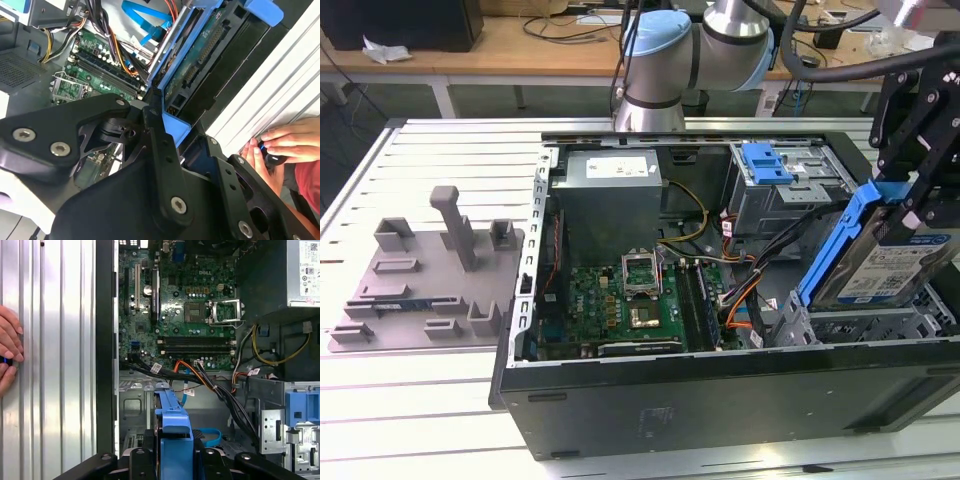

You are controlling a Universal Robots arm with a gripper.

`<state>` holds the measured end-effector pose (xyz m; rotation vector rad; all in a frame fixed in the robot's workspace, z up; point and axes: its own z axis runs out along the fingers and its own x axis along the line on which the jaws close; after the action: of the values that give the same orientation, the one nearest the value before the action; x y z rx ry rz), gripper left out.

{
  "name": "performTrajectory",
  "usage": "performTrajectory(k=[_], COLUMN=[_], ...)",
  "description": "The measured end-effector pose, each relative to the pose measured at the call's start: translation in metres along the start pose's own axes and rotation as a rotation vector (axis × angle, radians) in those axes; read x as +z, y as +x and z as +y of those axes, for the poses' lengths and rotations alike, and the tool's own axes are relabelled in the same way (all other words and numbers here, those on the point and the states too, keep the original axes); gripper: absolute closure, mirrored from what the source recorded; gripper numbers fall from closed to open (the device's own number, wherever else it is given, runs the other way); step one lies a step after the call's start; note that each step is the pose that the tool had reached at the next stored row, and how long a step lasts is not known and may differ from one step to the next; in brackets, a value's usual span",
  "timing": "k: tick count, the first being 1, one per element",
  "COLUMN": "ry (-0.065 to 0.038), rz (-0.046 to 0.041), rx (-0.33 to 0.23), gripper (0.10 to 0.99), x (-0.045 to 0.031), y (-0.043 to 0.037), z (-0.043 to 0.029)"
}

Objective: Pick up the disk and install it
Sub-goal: 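Insert the disk into the insertion slot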

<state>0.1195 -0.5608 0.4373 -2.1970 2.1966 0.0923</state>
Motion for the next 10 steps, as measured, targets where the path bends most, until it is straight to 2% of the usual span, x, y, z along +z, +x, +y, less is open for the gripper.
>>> performTrajectory(k=[5,10], ry=[0.000,0.000], rz=[0.0003,0.0002], rx=[0.000,0.000], gripper=[0.718,0.718], x=[0.0051,0.0159], y=[0.0003,0.0011], z=[-0.0001,-0.0003])
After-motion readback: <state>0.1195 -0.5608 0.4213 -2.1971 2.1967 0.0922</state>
